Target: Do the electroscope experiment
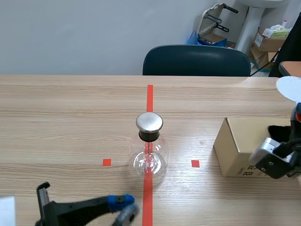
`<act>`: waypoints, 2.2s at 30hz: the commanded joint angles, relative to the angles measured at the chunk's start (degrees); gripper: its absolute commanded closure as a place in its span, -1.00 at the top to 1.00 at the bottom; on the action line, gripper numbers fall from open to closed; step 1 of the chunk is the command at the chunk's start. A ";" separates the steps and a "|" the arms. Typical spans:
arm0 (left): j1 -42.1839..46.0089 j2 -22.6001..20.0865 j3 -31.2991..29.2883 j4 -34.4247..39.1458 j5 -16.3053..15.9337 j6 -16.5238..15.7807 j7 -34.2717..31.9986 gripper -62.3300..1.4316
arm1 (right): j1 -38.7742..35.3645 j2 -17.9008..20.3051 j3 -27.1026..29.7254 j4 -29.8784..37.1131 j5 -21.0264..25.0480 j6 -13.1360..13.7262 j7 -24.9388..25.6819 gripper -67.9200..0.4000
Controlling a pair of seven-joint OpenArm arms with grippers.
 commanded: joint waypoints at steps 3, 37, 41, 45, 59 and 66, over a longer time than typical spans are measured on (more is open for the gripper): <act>-1.09 -0.39 -1.70 0.04 0.11 -0.28 -1.22 -0.69 | -0.09 0.79 -0.85 1.40 -2.25 -3.19 -2.99 -0.96; -8.68 5.42 -1.68 -10.08 -0.17 -3.28 2.10 -0.83 | 5.90 0.79 -25.81 1.38 -16.59 2.58 -27.76 -0.96; -10.34 5.81 -0.72 -11.28 -1.49 -3.23 2.12 -0.83 | 5.92 0.79 -27.32 1.38 -16.59 3.28 -28.04 -0.96; -12.83 6.05 1.75 -11.74 -2.93 -3.19 3.28 -0.85 | 5.90 0.79 -28.48 1.38 -16.59 5.16 -28.37 -0.96; -17.70 8.68 4.79 -17.64 -5.70 -2.62 4.13 -0.86 | 5.75 0.79 -30.14 1.33 -14.86 6.29 -26.93 -0.96; -19.65 10.01 5.90 -20.94 -6.19 -2.75 4.02 -0.86 | 5.60 0.79 -30.14 1.33 -14.80 6.67 -27.36 -0.96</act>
